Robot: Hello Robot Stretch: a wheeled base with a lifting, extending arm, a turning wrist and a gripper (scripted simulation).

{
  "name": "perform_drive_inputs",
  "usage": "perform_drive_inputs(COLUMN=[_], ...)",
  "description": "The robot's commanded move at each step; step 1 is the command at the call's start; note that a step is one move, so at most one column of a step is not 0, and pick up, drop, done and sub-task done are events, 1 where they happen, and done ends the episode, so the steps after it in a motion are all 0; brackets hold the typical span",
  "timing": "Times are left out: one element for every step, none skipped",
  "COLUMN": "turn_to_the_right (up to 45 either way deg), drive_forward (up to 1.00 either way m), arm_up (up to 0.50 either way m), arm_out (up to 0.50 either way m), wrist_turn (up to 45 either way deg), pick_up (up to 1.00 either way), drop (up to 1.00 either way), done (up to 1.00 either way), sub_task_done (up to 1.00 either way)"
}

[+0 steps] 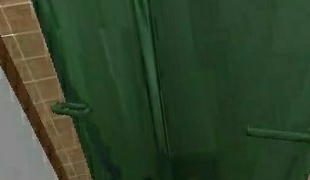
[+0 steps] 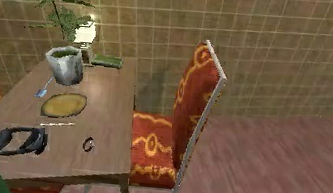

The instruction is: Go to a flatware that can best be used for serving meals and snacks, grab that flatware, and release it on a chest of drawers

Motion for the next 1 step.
perform_drive_inputs(turn_to_the_right=[-24.0], drive_forward=[0.00], arm_up=[0.00], arm_out=[0.00], wrist_turn=[0.0], pick_up=[0.00], drop=[0.00], done=[0.00], sub_task_done=[0.00])
